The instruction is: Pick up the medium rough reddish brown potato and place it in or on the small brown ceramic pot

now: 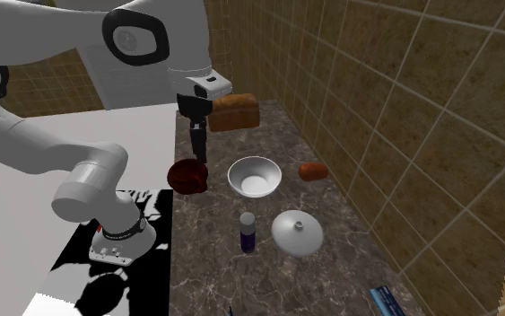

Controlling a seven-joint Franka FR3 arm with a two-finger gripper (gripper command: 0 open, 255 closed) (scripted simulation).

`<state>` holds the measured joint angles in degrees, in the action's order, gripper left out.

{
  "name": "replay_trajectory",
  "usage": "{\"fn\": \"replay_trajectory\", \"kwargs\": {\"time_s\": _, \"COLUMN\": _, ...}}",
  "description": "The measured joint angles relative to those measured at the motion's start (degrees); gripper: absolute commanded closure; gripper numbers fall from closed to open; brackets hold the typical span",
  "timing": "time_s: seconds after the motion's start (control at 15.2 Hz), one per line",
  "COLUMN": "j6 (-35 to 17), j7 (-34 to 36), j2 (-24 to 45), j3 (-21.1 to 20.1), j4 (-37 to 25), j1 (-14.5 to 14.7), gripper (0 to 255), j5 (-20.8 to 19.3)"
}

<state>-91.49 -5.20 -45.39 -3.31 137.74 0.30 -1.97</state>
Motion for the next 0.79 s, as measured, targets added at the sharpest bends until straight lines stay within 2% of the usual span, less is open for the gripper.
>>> {"fn": "replay_trajectory", "kwargs": {"time_s": 0.2, "j6": -2.2, "j7": 0.4, "j2": 1.5, "j3": -0.5, "j4": 0.4, "j1": 0.2, "gripper": 0, "j5": 0.3}}
{"fn": "replay_trajectory", "kwargs": {"time_s": 0.79, "j6": -17.6, "j7": 3.8, "j2": 17.7, "j3": -3.9, "j4": -2.5, "j1": 1.0, "gripper": 0, "j5": 1.3}}
